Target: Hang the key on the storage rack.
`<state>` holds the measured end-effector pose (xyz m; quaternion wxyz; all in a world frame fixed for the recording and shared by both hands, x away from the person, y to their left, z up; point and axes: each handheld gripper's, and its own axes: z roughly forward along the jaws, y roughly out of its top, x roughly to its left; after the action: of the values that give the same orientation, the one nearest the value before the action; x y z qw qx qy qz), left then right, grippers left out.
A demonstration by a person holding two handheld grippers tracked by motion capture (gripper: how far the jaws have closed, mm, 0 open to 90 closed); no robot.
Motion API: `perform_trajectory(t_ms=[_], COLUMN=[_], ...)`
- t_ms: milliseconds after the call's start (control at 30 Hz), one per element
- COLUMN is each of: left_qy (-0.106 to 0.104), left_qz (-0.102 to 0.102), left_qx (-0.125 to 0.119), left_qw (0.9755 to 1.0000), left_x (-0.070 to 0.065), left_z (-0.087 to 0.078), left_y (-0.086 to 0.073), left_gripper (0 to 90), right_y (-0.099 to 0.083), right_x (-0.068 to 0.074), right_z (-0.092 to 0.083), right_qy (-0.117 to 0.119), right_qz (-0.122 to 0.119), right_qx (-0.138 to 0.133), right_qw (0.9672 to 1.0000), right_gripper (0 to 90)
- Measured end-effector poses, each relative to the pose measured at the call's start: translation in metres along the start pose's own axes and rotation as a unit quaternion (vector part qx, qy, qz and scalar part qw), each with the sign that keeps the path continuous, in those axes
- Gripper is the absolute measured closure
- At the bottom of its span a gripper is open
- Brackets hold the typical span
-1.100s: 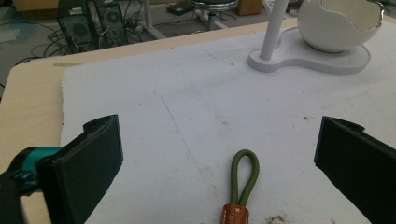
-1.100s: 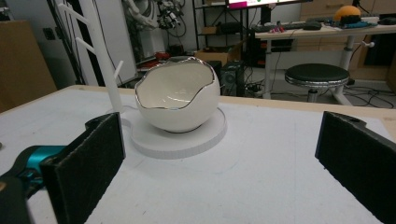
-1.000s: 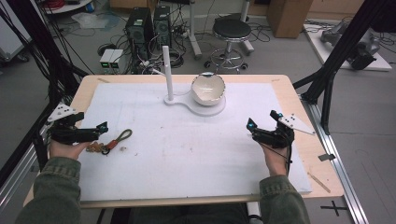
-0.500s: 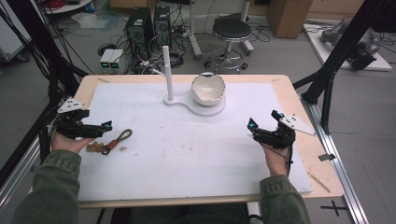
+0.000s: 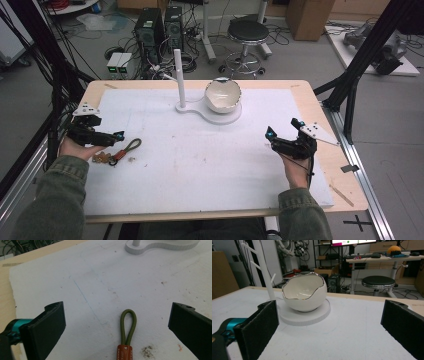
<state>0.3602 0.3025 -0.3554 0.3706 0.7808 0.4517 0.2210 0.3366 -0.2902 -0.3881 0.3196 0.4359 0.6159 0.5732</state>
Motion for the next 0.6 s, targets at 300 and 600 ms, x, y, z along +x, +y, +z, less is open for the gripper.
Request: perform_trajectory(t_ms=[300,600], left_qy=[-0.009,-0.018], left_qz=[0.005,0.007], left_qx=[0.026,0.046], left_qw=[0.9996,0.9988], left_x=[0.000,-0.002], left_z=[0.009,0.017], left_y=[0.001,0.001], left_gripper=[1.7,1.7], right_y=[0.000,-0.001], right_x=[0.000,0.001], right_z=[0.000,0.000], right_qy=[0.002,0.003], right_qz=[-0.003,-0.001], right_qx=[0.003,0.004], right_qw=[1.0000,1.0000], right_gripper=[0.5,0.6])
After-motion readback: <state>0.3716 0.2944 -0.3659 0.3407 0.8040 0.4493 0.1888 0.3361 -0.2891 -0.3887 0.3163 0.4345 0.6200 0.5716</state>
